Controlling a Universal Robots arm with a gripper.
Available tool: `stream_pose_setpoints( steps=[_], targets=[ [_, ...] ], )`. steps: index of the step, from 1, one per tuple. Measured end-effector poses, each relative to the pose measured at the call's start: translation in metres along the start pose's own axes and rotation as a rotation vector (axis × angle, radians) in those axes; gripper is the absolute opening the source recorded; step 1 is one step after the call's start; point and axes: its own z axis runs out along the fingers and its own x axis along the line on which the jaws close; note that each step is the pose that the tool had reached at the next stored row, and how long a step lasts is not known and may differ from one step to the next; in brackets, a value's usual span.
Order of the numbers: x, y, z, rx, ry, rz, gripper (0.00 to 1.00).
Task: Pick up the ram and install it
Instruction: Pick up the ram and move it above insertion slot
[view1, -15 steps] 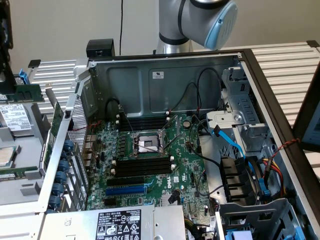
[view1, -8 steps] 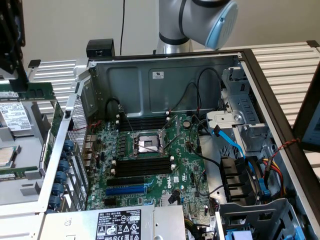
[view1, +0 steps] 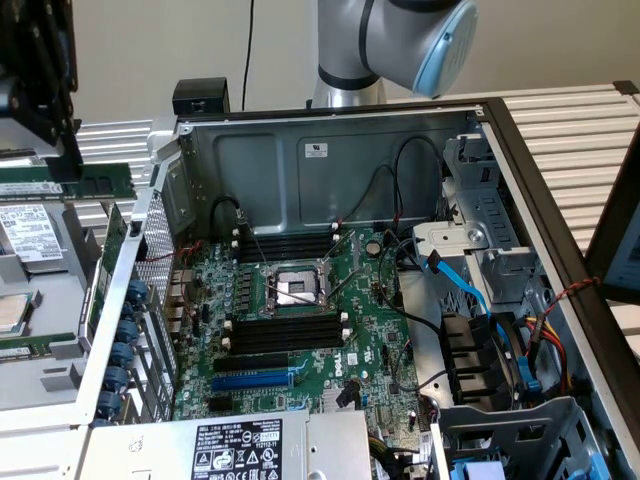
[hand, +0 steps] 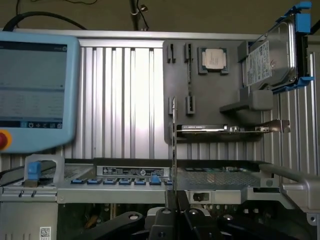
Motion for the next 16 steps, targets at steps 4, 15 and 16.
stream_pose_setpoints(
  steps=[4,15,16],
  targets=[
    [0.0,-0.0119,-0.0006,0.0011,0.0127,0.001,0.13],
    [-0.001,-0.0418,-0.0023,0.0093,0.0208,0.001,0.13],
    [-0.001,-0.0454,-0.0024,0.0098,0.0207,0.001,0.13]
  ],
)
